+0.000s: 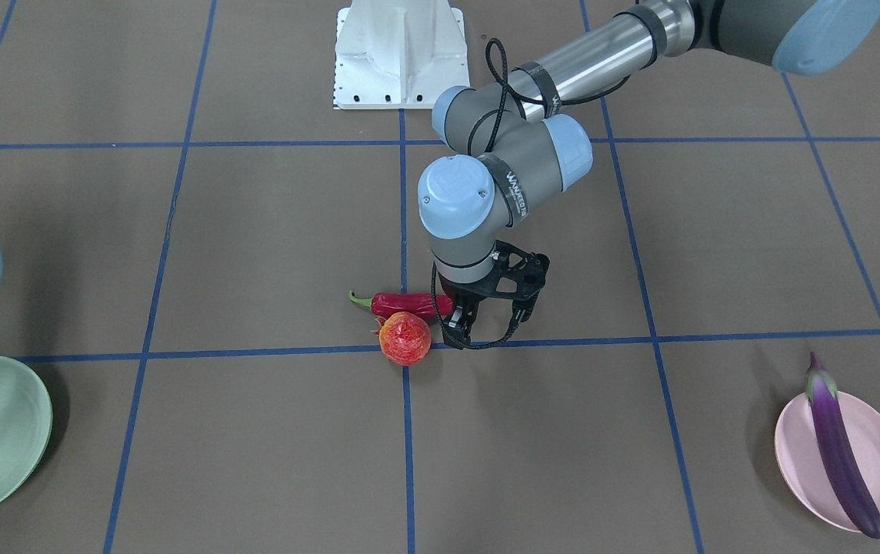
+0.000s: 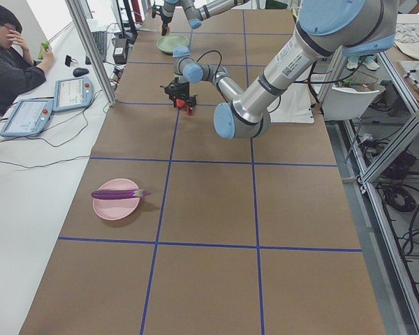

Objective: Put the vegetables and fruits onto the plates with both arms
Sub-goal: 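Grasp the red chili pepper with left gripper while right gripper releases the peach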

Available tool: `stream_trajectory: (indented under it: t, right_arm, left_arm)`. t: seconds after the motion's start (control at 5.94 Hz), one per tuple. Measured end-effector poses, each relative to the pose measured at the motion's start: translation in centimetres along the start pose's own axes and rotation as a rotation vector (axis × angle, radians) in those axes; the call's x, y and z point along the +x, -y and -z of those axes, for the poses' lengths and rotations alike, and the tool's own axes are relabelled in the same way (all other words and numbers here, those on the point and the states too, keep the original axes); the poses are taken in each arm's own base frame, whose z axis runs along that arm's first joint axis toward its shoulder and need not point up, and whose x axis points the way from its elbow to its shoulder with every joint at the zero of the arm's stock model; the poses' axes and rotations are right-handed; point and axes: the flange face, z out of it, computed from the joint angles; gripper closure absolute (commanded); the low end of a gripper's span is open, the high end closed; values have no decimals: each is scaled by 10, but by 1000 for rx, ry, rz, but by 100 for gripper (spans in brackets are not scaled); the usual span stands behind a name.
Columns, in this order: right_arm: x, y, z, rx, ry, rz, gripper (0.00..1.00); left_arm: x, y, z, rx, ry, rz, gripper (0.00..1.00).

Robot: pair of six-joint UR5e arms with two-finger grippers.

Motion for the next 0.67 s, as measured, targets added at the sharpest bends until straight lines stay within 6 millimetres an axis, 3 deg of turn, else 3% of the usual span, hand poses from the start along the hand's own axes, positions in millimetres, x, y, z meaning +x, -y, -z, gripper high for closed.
stream_trajectory:
  t: [0.17,0.34,0.67]
  right_arm:
    - [1,-4,-2,-8,9,4,17]
    - [2,-9,-4,-24,26,6,1]
    - [-1,-15,-5,-68,94,0,1]
  left_arm:
    - [-4,-6,-4,-5,0,5,0]
    - [-5,-8,-6,-6,2,6,0]
    - [-7,-11,-8,-6,4,4,0]
